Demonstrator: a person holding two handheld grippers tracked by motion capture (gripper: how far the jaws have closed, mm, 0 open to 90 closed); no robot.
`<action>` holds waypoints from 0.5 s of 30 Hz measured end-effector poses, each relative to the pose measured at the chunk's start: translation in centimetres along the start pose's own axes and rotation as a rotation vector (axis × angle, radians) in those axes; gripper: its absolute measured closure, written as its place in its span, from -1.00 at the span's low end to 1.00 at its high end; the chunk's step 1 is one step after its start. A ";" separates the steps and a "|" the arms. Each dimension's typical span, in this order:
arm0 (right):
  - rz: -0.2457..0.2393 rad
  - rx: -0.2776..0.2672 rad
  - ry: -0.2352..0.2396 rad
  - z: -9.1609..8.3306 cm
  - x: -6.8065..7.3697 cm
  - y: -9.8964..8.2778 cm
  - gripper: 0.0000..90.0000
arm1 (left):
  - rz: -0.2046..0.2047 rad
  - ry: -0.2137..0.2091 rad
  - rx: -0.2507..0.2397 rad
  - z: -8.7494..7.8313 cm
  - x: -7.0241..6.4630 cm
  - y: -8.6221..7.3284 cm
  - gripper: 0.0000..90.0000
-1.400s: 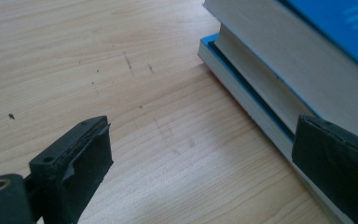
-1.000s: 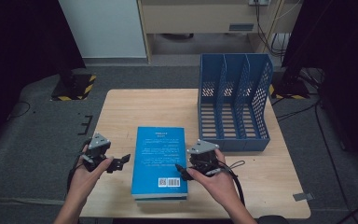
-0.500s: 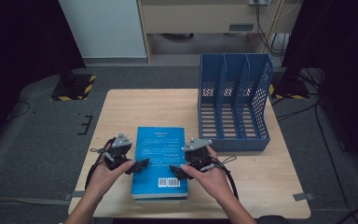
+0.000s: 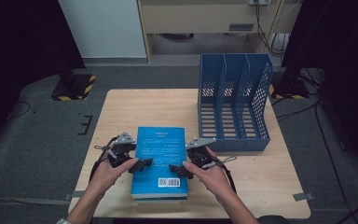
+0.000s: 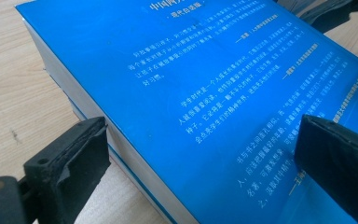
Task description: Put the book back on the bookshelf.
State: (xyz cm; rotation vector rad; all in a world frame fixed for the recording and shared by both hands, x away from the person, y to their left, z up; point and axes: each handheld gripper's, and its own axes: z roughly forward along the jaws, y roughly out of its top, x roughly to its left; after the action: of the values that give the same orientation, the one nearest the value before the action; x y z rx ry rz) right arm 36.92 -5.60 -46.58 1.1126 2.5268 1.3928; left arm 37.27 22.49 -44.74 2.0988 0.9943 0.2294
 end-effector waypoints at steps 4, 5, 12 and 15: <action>0.033 -0.002 0.021 0.3 -0.3 -0.2 -0.99 | 0.007 -0.008 0.005 0.2 0.1 0.2 -0.94; 0.055 -0.005 0.038 0.4 -0.6 -0.3 -0.99 | 0.010 -0.012 0.007 0.2 0.2 0.3 -0.95; 0.110 -0.005 0.085 0.7 -1.3 -0.6 -1.00 | 0.008 -0.024 0.017 0.6 0.4 0.5 -1.00; 0.118 0.001 0.095 0.8 -1.6 -0.5 -1.00 | 0.007 -0.029 0.016 0.6 0.5 0.5 -1.00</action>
State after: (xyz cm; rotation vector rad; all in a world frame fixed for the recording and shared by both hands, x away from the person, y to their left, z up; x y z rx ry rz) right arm 38.12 -6.15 -47.88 1.2436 2.5636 1.5069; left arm 38.17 22.28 -44.88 2.1146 0.9749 0.1950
